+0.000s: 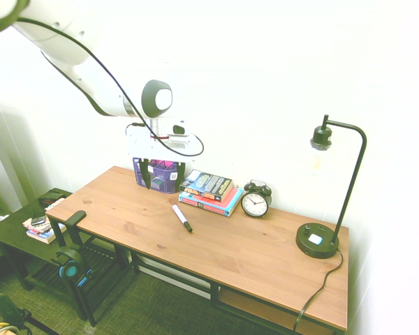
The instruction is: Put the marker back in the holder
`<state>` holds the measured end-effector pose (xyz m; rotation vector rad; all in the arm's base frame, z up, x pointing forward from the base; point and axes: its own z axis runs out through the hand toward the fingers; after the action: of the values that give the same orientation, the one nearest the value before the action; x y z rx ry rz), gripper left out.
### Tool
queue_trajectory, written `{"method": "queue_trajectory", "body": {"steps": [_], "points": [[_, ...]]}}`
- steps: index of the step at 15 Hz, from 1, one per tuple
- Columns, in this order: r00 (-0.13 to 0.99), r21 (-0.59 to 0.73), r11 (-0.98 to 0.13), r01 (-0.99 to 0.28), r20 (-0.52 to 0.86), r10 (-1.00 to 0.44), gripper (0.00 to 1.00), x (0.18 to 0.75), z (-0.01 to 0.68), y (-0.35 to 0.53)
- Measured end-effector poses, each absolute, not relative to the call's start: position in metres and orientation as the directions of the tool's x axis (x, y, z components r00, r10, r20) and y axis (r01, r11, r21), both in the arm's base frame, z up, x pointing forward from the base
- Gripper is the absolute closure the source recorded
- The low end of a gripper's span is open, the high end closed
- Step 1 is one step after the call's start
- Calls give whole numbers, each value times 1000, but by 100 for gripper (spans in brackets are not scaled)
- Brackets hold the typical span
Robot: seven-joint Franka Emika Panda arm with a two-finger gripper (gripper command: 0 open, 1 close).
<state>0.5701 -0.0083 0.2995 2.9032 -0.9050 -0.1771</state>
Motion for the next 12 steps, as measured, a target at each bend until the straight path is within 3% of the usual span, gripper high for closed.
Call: {"method": "queue_trajectory", "body": {"steps": [12], "points": [[884, 145, -908, -393, -212, -417, 0, 638, 198, -17]]}}
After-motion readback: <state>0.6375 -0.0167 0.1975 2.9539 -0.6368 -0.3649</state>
